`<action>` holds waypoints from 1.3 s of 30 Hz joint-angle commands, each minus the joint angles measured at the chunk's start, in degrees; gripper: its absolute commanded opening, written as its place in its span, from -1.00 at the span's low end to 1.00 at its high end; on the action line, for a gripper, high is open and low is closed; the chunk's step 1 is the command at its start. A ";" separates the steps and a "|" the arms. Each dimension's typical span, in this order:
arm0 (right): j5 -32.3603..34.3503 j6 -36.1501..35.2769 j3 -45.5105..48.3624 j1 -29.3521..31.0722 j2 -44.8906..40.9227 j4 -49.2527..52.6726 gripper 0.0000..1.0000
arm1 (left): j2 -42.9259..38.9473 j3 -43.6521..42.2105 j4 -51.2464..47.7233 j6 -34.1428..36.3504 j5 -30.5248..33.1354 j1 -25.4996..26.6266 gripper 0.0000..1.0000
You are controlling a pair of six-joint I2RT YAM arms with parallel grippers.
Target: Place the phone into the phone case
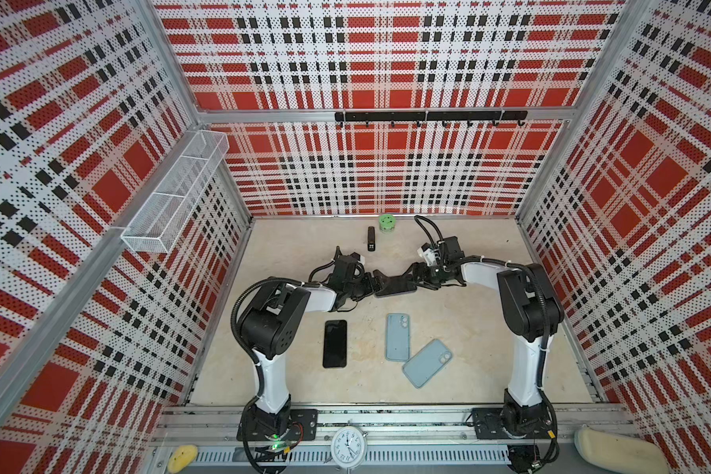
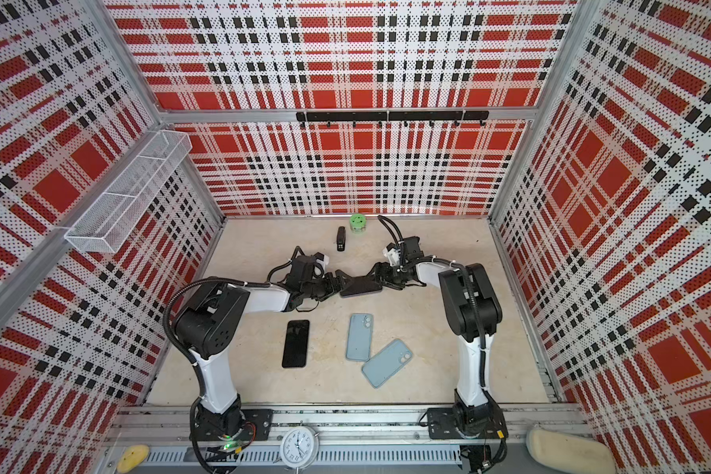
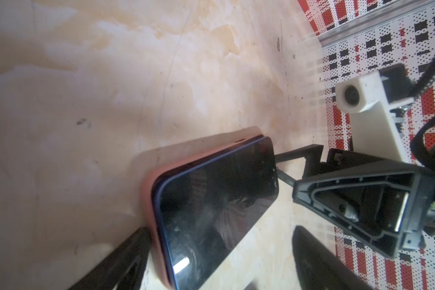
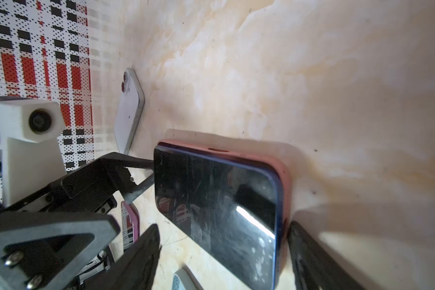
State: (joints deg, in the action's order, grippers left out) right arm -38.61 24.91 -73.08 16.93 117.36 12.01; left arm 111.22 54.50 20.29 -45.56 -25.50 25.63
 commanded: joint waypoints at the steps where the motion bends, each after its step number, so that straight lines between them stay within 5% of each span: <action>1: -9.49 3.72 1.81 1.26 1.13 -7.89 0.56 | 3.12 -1.98 3.71 -2.54 -3.93 0.94 0.71; 20: -14.42 10.65 6.98 1.17 -2.29 -20.80 0.40 | 6.04 -5.72 13.83 -6.76 -6.59 0.88 0.24; 32: -7.80 7.25 6.81 1.13 0.07 -14.48 0.28 | 4.80 -5.24 15.86 -7.56 -7.83 1.11 -0.18; 39: -1.42 3.62 6.55 1.15 -2.38 -9.28 0.41 | 5.49 -6.47 15.74 -8.93 -6.56 -0.08 -0.10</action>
State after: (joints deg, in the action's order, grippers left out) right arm -39.99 31.14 -66.00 15.35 116.44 -1.26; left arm 114.83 48.90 34.92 -52.75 -26.70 23.77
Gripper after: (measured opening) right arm 0.698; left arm 0.442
